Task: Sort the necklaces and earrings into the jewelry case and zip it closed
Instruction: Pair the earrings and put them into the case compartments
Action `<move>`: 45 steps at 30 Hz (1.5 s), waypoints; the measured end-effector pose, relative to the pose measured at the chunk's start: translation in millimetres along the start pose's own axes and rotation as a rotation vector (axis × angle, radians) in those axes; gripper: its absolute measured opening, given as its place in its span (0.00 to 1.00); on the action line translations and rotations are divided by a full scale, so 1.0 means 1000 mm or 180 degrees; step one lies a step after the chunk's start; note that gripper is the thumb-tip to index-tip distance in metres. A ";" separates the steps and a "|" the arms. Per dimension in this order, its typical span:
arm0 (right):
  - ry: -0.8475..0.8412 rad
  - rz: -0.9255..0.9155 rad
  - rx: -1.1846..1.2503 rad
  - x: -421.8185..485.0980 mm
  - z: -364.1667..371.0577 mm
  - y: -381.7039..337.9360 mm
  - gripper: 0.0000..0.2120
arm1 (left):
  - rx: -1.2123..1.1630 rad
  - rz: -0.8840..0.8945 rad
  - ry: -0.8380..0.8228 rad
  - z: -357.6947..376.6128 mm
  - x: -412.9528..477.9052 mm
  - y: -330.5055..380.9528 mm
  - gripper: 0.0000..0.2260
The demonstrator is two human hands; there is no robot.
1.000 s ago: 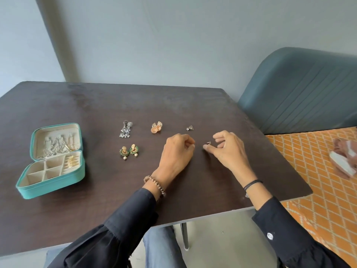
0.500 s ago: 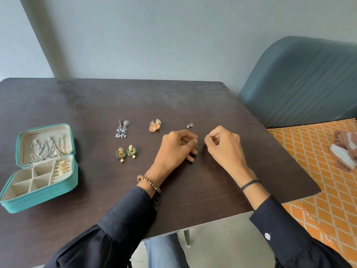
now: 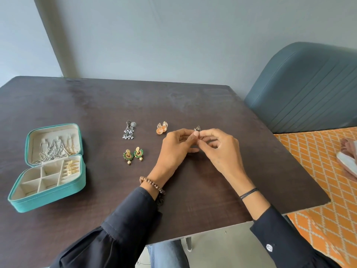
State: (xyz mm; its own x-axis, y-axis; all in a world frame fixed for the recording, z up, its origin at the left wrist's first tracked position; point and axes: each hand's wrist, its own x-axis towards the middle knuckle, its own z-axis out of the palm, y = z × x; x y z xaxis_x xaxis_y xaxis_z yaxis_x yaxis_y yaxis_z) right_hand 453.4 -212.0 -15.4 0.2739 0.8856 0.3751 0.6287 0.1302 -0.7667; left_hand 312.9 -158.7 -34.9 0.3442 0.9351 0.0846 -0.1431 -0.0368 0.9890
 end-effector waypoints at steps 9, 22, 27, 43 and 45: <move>-0.0323 0.0250 0.0370 0.007 0.000 -0.001 0.12 | -0.0052 0.0041 0.0544 -0.010 0.005 -0.002 0.06; -0.0930 -0.0658 -0.1598 0.064 0.014 0.027 0.14 | 0.0545 0.0247 0.0659 -0.016 0.005 0.003 0.06; -0.0786 -0.0568 -0.1415 0.066 0.018 0.023 0.06 | 0.0802 0.0178 0.0665 -0.017 0.005 0.002 0.07; -0.0381 -0.0925 -0.1959 0.033 0.041 0.024 0.03 | 0.0904 0.0290 0.0715 -0.017 0.010 0.001 0.04; -0.0279 -0.0933 -0.1843 0.031 0.041 0.023 0.07 | 0.0890 0.0283 0.0732 -0.018 0.010 0.000 0.03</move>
State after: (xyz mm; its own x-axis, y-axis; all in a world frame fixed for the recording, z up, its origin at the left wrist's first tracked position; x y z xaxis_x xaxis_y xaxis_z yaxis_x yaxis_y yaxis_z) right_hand 446.8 -163.0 -43.1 -0.0135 0.8861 0.4632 0.9652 0.1325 -0.2253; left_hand 299.6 -142.7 -36.2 0.1199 0.9775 0.1737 0.1067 -0.1866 0.9766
